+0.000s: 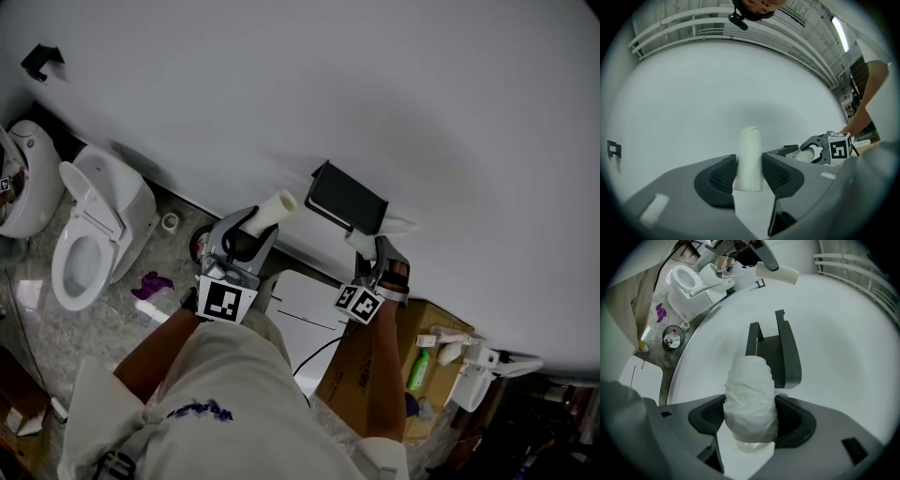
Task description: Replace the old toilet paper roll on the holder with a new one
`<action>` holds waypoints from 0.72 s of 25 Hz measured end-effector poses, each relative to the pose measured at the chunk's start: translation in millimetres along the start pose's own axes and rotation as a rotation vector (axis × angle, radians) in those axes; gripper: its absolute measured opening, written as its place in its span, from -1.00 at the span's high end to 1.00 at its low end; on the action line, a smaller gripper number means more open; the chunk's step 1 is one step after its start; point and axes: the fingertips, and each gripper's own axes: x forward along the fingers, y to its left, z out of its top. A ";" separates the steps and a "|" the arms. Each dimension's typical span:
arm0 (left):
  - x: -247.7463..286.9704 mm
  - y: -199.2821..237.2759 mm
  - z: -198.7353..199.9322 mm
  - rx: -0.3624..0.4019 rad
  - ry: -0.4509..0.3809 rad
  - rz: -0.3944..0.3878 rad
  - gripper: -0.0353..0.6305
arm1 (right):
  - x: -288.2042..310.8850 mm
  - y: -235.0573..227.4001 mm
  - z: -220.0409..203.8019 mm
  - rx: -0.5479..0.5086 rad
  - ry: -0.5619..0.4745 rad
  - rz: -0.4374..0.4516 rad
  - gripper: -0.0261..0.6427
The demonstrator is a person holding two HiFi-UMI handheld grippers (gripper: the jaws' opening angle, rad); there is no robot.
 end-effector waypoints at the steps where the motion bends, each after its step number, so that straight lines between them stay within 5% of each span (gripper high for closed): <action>1: -0.4 -0.8 0.3 0.000 0.001 -0.001 0.37 | -0.3 -0.6 0.7 0.000 0.002 -0.005 0.00; 18: -12.6 1.2 -0.1 0.010 0.001 0.008 0.37 | 0.2 3.9 6.8 0.001 0.028 -0.067 0.00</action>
